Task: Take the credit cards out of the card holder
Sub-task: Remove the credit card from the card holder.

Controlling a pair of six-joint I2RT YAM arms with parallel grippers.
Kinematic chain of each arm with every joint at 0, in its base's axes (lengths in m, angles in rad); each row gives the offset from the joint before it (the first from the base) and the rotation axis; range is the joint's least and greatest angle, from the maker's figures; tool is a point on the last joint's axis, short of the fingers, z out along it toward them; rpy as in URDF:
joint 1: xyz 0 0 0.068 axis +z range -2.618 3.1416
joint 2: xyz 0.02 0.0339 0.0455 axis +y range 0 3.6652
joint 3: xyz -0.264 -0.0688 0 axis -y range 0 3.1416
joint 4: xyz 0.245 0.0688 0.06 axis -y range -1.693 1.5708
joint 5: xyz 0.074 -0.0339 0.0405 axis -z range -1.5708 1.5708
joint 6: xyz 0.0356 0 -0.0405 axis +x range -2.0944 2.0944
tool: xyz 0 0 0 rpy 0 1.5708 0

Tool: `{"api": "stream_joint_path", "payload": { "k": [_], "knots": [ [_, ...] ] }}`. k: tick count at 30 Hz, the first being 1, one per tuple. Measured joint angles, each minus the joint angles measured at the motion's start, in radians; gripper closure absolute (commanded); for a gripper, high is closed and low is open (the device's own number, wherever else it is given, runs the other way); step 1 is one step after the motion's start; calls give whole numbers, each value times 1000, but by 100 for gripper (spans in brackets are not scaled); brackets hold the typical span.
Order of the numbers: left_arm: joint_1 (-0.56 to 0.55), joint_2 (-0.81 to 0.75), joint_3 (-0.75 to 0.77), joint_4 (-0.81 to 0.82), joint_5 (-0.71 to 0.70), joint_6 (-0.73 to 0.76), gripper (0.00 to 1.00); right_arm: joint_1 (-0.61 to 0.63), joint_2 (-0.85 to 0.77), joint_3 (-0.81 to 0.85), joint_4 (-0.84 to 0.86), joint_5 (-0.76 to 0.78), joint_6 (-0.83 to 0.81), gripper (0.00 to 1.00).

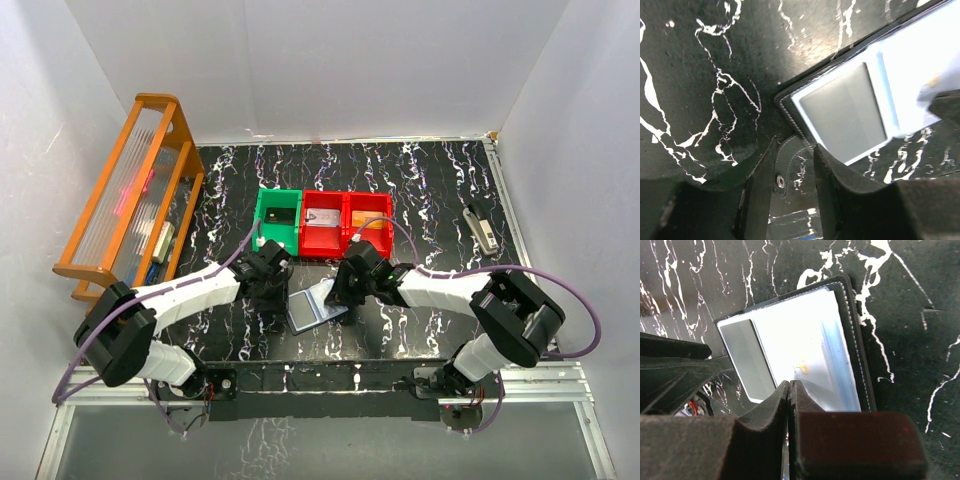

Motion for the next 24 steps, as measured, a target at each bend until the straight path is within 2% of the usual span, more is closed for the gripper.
{"api": "stream_joint_path", "payload": {
  "k": [3,7,13,19,24],
  "knots": [
    [0,-13,46,-25,0,1,53,0,0,0,11,-27,-2,99],
    [0,-72,85,-10,11,-8,51,0,0,0,45,-71,-2,97],
    [0,-92,70,93,96,-54,66,0,0,0,80,-117,-5,94],
    [0,-53,-85,220,163,-134,81,0,34,0,122,-158,-4,88],
    [2,-36,-133,248,176,-171,84,0,77,0,129,-170,1,83]
  ]
}}
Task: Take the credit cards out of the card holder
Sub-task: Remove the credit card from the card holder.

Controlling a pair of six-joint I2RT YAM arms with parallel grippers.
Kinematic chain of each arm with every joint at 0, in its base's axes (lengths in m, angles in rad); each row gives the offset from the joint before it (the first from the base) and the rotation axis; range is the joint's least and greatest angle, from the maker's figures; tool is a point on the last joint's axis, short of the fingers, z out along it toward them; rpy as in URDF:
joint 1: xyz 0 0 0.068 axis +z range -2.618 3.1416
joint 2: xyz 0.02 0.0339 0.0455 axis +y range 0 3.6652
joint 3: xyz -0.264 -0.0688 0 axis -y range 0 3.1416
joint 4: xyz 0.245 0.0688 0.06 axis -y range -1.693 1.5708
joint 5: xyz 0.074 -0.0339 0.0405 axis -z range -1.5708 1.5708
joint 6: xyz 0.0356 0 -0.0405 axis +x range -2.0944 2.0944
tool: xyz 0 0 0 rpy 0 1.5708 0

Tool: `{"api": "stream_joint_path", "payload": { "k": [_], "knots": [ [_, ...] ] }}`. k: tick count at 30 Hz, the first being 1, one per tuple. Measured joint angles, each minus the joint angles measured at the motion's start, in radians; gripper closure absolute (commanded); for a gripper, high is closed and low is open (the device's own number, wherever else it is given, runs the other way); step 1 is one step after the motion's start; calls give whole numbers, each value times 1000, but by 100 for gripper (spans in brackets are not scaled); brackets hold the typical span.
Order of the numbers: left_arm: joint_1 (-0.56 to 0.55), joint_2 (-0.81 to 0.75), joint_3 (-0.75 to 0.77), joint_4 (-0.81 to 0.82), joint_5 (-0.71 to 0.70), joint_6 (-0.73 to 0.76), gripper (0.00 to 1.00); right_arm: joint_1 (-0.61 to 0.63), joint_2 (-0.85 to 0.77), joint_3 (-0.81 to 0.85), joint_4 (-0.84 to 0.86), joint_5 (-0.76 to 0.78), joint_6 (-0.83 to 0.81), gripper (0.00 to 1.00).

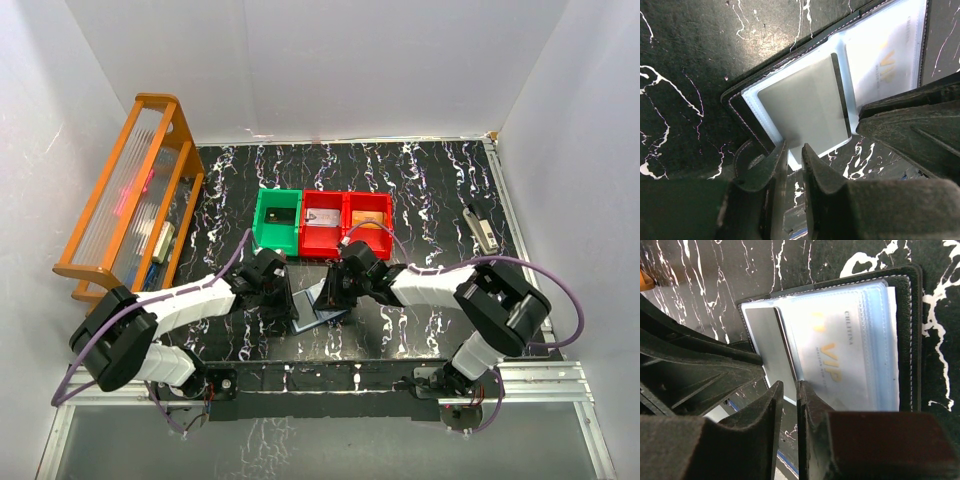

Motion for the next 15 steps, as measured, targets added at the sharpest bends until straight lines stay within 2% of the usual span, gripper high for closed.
{"api": "stream_joint_path", "payload": {
  "k": [6,12,15],
  "knots": [
    [0,-2,-9,14,-5,-7,88,0,23,0,11,-14,5,70],
    [0,8,-8,18,-4,-6,91,0,40,9,29,-29,4,70],
    [0,10,-8,19,-3,-6,91,0,56,9,51,-45,4,75]
  ]
}}
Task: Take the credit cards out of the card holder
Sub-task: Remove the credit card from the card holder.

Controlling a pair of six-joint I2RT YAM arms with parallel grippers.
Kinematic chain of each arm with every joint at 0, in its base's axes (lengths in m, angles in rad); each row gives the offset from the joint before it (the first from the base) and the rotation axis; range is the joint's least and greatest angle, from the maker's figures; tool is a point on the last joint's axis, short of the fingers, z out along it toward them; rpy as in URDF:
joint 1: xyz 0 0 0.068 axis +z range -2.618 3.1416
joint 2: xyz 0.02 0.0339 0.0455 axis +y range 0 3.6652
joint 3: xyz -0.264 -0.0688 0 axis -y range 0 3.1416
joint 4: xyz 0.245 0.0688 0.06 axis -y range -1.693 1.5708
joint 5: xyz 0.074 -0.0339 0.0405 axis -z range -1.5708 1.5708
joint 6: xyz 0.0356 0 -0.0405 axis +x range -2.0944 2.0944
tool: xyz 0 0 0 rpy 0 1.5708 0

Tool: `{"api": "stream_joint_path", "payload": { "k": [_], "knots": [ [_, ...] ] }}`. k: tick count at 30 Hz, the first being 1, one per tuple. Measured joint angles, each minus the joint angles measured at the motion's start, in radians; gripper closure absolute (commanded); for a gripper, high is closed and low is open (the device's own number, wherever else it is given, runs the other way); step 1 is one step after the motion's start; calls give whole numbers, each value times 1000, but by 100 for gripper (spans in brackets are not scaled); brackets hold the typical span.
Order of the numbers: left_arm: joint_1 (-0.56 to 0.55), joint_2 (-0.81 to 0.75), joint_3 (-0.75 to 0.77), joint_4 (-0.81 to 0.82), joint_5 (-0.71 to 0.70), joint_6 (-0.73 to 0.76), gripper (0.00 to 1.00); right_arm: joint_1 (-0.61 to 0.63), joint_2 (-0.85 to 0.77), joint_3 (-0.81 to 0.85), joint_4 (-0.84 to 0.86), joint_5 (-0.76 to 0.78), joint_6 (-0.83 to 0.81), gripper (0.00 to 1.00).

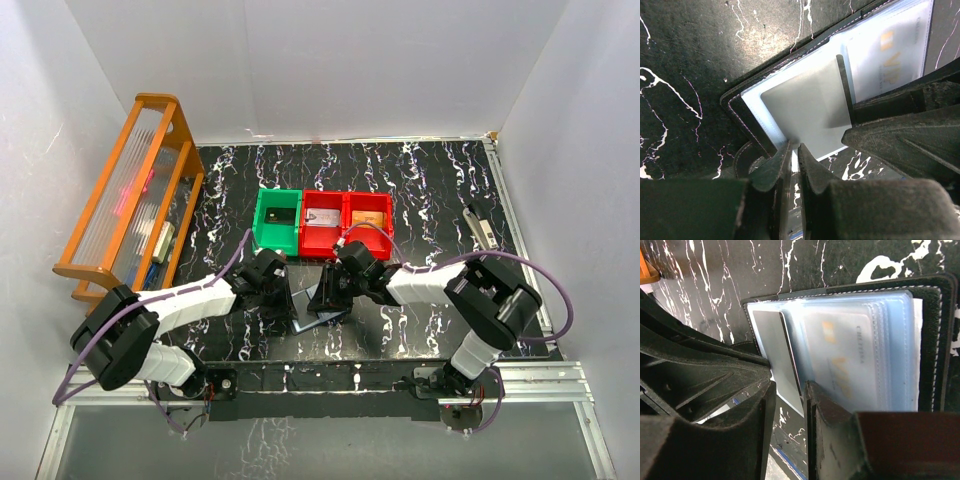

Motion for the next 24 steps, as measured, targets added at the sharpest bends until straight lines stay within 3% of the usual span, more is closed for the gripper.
{"api": "stream_joint_path", "payload": {
  "k": [5,8,10,24],
  "knots": [
    [0,0,0,-2,0,1,93,-2,11,-7,21,-14,2,89],
    [0,1,1,-3,-1,2,93,-4,10,-20,34,-13,10,91],
    [0,3,3,-5,-1,3,94,-5,6,-23,35,-11,16,100],
    [0,29,28,-22,-3,23,98,-40,-60,-71,57,-30,27,100]
  ]
}}
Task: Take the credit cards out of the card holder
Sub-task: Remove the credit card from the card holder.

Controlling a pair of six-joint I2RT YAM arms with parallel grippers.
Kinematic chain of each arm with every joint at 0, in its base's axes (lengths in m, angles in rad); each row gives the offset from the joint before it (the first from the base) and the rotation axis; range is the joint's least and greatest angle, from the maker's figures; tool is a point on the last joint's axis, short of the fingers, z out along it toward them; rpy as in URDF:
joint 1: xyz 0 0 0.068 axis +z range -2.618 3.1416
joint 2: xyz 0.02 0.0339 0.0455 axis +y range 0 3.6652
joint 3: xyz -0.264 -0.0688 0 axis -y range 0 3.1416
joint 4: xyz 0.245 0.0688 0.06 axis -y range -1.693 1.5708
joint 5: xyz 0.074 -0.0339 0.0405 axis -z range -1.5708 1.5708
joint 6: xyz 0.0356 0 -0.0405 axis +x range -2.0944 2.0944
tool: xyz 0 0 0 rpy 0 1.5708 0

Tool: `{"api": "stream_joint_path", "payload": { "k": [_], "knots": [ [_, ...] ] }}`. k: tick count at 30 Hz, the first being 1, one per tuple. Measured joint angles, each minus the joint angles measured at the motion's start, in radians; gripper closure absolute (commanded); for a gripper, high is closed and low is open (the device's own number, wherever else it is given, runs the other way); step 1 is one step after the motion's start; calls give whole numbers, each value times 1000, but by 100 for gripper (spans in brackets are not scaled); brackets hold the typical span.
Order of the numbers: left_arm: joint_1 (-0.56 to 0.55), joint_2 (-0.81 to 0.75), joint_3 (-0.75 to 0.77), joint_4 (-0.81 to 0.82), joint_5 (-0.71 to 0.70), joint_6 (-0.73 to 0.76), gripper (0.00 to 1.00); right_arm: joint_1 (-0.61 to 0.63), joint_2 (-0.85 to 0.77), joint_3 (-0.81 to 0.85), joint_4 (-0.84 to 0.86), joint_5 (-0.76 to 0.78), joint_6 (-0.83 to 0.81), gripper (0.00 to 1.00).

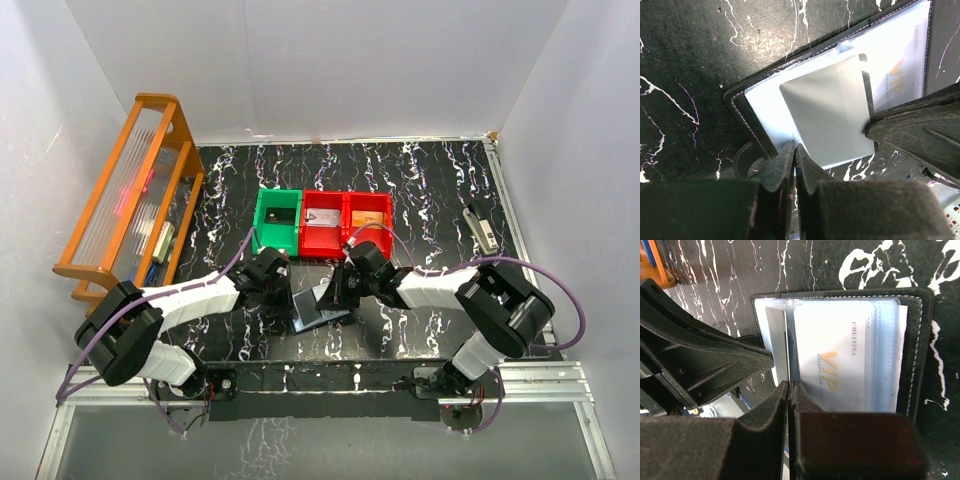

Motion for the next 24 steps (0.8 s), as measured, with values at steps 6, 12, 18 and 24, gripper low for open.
{"api": "stream_joint_path", "payload": {
  "k": [6,12,18,24],
  "knots": [
    [0,10,11,-10,1,7,99,-11,-6,-11,10,-19,3,92],
    [0,12,14,-11,2,13,100,-14,-6,-19,33,-35,16,87],
    [0,12,14,-12,2,14,100,-17,-5,-26,58,-42,33,100],
    [0,12,14,-12,2,14,100,-20,-9,-31,50,-25,45,100]
  ]
}}
